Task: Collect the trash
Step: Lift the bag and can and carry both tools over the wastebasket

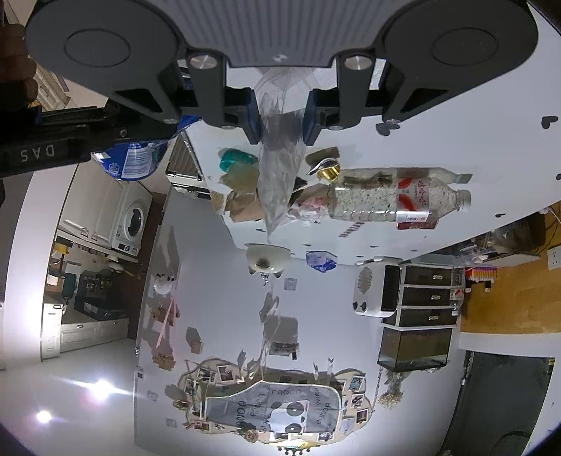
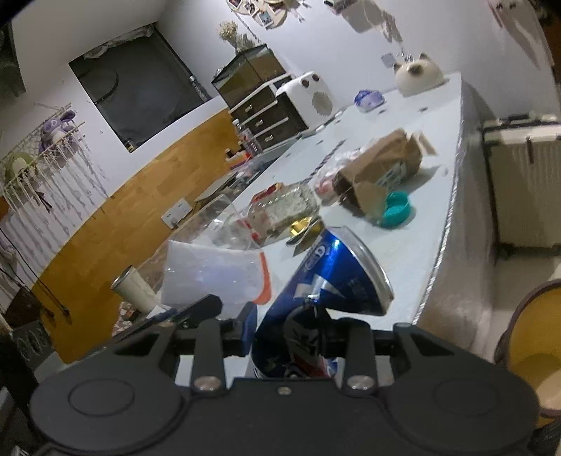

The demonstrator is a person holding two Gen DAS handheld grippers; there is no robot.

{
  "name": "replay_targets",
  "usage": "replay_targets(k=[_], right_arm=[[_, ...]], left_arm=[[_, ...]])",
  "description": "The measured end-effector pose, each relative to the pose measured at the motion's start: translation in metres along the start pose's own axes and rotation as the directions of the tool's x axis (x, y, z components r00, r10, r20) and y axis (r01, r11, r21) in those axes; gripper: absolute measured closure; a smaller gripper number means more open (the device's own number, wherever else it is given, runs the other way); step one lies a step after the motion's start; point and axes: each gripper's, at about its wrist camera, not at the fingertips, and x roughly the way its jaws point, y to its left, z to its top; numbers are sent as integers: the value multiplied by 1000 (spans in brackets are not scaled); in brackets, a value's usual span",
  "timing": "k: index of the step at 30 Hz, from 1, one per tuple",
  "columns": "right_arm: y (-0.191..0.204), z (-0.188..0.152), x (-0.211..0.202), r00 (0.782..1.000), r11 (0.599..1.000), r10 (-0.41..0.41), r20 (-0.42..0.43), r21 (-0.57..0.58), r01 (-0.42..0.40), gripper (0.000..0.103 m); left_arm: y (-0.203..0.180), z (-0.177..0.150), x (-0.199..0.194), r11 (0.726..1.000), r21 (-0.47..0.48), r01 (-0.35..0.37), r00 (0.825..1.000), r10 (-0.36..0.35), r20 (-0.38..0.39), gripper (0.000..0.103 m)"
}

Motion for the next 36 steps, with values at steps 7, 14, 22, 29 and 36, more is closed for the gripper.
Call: replay_targets(k=[7, 14, 22, 29, 36], right_arm=[[-11, 3, -31, 992, 993, -103, 67, -48, 106, 68], [-32, 4, -72, 965, 969, -224, 136, -73, 236, 68], [-62, -3, -117, 904, 910, -379, 198, -94, 403, 68], [-96, -13, -140, 838, 843, -498, 223, -100, 528, 68], [-136, -26, -154, 779, 783, -591, 209, -85, 617, 68]], left_arm=[[-22, 9, 3, 999, 19, 35, 999, -35, 17, 76], [-61, 15, 17, 993, 48, 107, 994, -108, 9, 77], [-117, 11, 40, 980, 76, 184, 983, -182, -34, 77], [-165, -2, 59, 968, 79, 238, 970, -233, -67, 77], [-215, -26, 93, 952, 75, 298, 948, -286, -143, 77]])
